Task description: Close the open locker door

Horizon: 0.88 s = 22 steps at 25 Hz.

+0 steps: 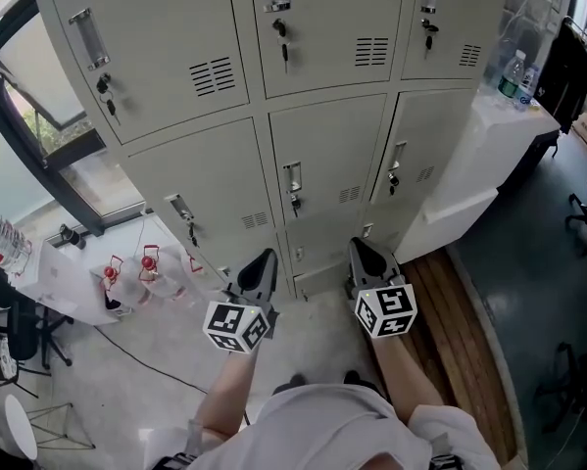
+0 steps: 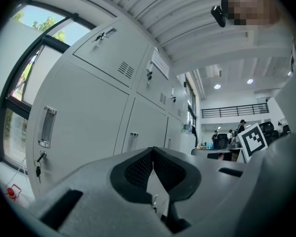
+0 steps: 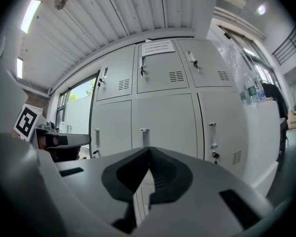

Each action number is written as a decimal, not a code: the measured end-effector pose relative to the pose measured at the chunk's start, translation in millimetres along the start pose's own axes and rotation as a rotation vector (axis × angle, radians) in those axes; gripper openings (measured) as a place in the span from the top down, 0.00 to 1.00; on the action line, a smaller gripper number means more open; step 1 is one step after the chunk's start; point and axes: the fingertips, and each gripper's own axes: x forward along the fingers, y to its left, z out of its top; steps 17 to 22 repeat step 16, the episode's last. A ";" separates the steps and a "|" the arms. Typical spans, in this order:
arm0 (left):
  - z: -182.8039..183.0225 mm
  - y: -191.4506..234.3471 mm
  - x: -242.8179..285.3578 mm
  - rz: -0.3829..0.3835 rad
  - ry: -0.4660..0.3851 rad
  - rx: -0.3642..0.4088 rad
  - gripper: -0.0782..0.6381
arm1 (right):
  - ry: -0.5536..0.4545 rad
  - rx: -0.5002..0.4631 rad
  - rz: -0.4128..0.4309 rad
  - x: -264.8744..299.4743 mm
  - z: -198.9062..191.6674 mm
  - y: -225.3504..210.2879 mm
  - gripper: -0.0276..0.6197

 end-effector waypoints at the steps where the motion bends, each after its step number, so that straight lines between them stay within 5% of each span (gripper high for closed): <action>1: 0.3 -1.0 -0.9 0.000 -0.001 0.001 0.88 | -0.002 0.001 0.000 -0.8 0.6 0.5 0.94; 22: 0.1 -10.4 -6.5 -0.008 0.003 0.005 0.88 | -0.027 -0.003 -0.005 -9.5 8.0 7.5 0.94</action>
